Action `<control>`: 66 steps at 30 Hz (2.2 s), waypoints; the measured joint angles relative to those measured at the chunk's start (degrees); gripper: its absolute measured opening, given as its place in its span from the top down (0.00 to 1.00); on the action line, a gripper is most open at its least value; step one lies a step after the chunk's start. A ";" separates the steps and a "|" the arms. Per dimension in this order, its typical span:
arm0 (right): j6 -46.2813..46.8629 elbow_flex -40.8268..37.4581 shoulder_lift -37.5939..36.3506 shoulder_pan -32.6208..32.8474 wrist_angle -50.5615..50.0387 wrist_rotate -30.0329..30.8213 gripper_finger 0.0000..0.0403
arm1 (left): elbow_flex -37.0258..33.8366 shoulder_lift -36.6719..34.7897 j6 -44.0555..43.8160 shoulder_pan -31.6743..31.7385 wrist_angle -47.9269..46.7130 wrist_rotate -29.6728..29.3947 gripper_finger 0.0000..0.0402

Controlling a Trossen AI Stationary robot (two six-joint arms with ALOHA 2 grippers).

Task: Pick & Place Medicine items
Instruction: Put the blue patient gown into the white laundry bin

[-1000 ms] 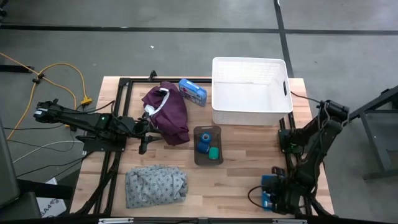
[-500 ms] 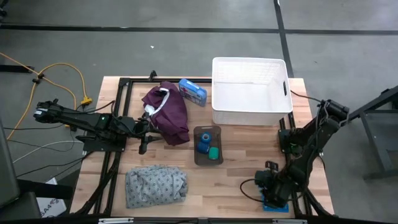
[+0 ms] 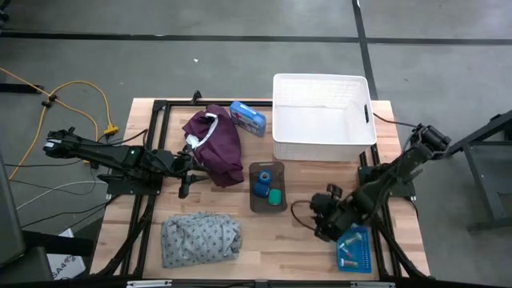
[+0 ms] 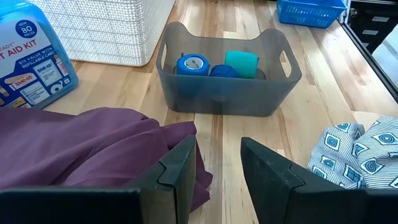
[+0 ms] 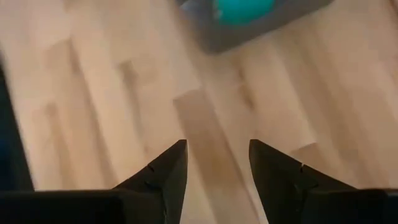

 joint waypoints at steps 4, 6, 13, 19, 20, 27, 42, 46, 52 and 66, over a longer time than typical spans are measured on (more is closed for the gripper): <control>-0.27 0.00 -0.10 -4.23 -1.80 -0.44 0.60 | 0.00 0.00 -0.02 0.02 0.01 0.00 0.69; -1.81 0.00 -0.11 -5.83 -2.98 -0.59 0.60 | 0.00 0.00 -0.02 0.02 -0.01 0.00 0.69; -7.22 0.00 -3.78 -8.21 -2.73 1.51 0.60 | 0.00 0.00 -0.01 0.00 0.00 0.00 0.69; -11.40 0.00 -8.95 -7.71 -3.47 2.86 0.60 | 0.00 0.00 0.00 0.01 0.01 0.00 0.69; -11.83 0.00 -10.19 -7.49 -3.85 3.07 0.60 | 0.00 0.00 -0.02 0.01 0.01 0.00 0.69; -14.57 0.00 -19.27 -6.94 -8.05 8.97 0.60 | 0.00 0.00 -0.01 0.01 0.01 0.00 0.69; -22.46 0.02 -24.96 -8.96 -8.83 10.31 0.60 | 0.00 0.00 -0.02 0.00 0.00 0.00 0.69; -24.05 0.01 -24.95 -8.96 -8.84 10.30 0.60 | 0.00 0.00 -0.02 0.00 0.01 0.00 0.69; -24.81 0.00 -24.95 -8.96 -8.82 10.26 0.60 | 0.00 0.00 0.00 0.02 0.01 0.00 0.69; -26.52 0.02 -24.95 -8.89 -4.01 9.98 0.60 | 0.00 0.00 0.00 0.02 0.01 0.00 0.69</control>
